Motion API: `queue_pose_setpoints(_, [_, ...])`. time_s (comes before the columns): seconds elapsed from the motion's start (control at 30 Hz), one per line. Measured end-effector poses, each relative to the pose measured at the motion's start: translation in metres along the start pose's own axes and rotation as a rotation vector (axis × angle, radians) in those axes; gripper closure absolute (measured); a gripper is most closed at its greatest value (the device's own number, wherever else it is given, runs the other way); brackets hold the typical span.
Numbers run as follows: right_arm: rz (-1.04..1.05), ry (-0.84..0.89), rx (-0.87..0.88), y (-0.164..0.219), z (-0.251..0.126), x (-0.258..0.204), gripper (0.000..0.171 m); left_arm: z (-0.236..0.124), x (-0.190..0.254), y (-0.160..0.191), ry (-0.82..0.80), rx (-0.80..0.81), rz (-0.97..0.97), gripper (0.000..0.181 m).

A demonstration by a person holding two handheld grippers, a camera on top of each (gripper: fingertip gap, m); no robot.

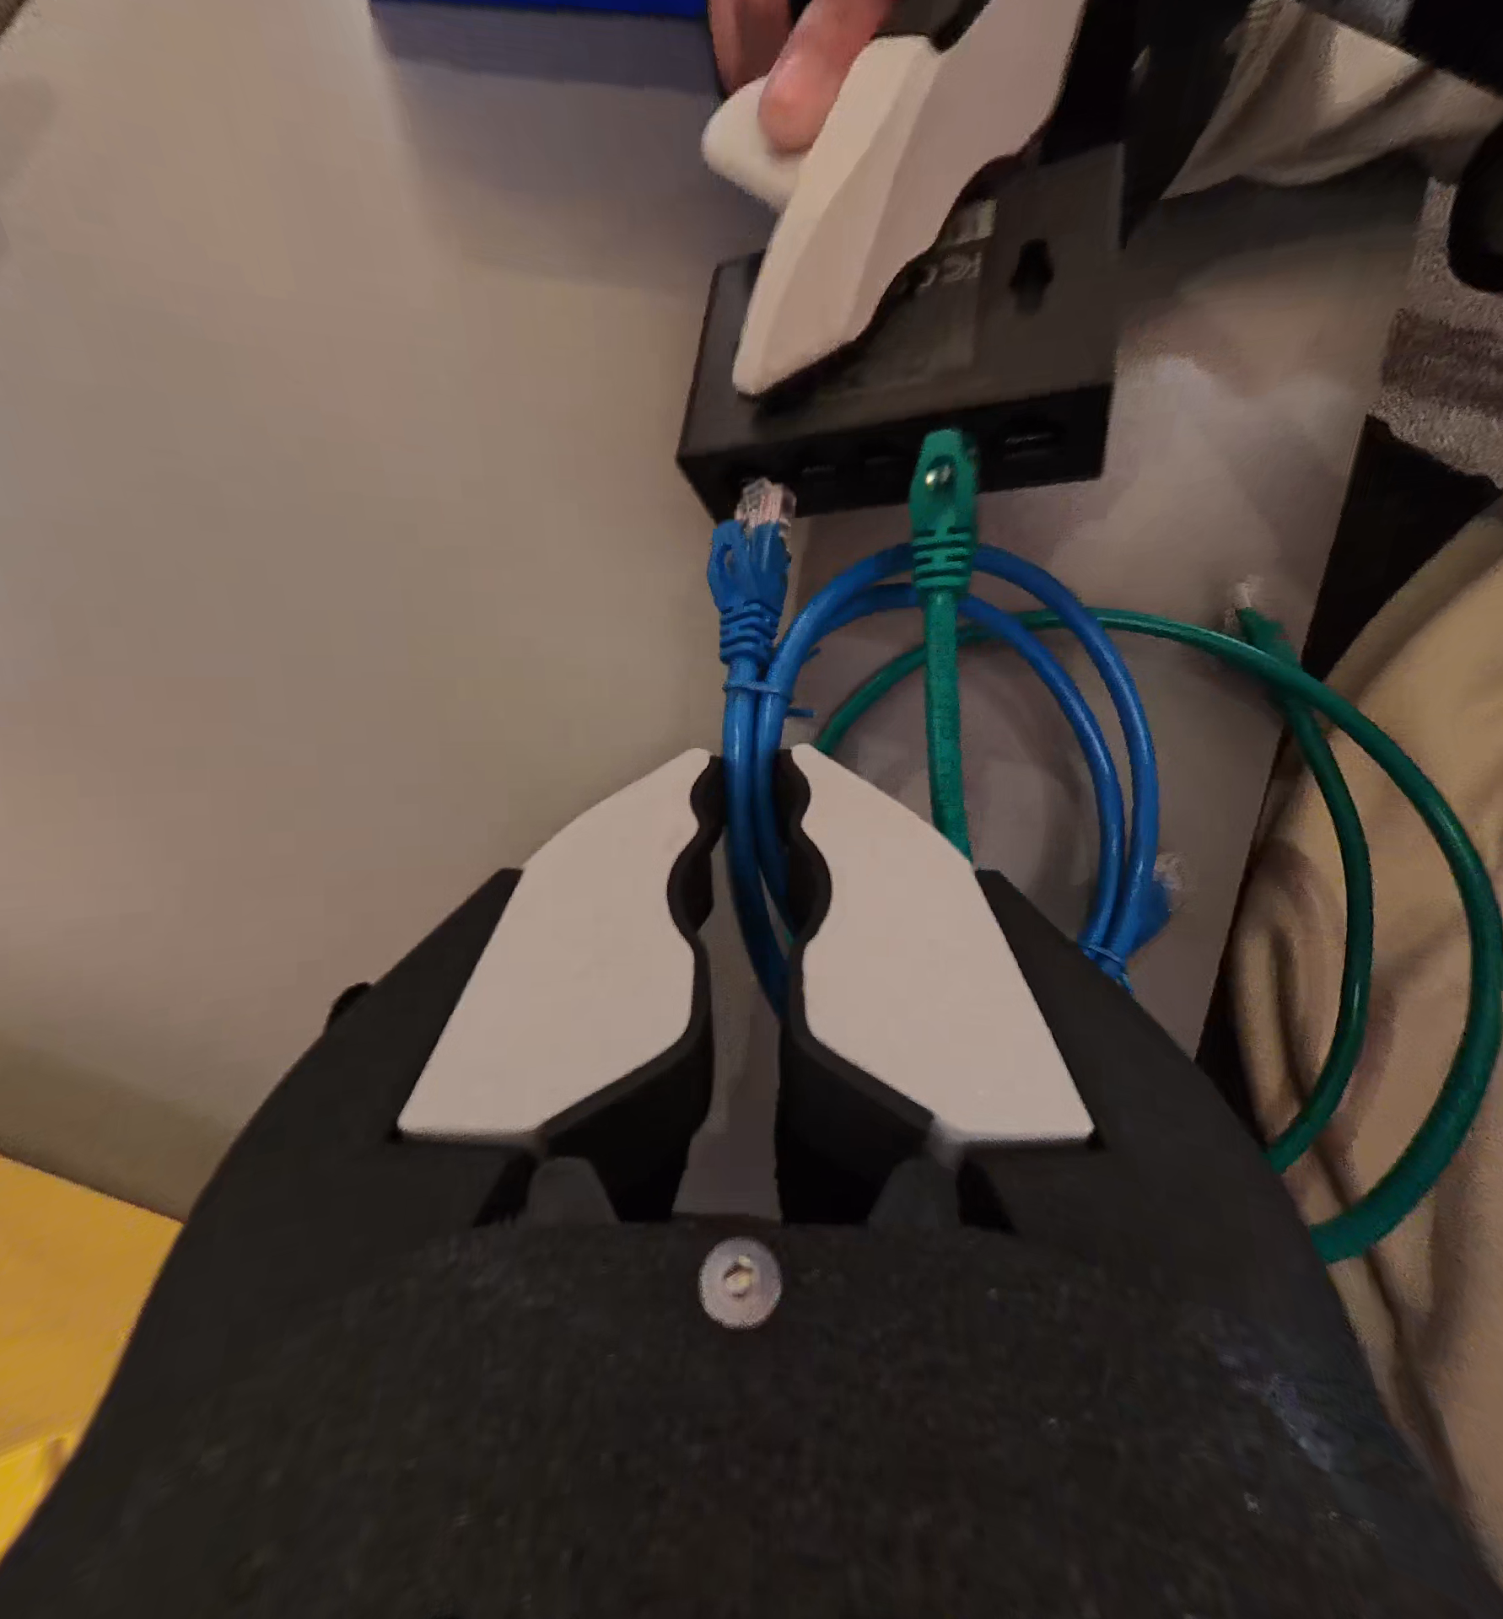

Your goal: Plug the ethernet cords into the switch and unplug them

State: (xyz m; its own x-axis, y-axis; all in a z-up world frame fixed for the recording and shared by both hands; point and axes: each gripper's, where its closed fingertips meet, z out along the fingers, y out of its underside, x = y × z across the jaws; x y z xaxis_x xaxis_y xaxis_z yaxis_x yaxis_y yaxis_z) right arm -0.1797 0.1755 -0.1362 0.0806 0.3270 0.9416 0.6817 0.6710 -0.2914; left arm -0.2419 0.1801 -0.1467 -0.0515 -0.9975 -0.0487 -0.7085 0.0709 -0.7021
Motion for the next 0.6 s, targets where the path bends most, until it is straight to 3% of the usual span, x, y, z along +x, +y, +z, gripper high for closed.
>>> queue_pose_setpoints(0.23, [0.076, 0.008, 0.044, -0.0068, -0.0007, 0.0045, 0.141, -0.0033, 0.0033, -0.0047, -0.057, 0.003, 0.106, 0.17])
queue_pose_setpoints(0.6, [0.11, -0.026, 0.045, -0.0044, 0.0029, -0.0014, 0.141, -0.0052, 0.0053, -0.0011, -0.066, -0.023, 0.108, 0.17])
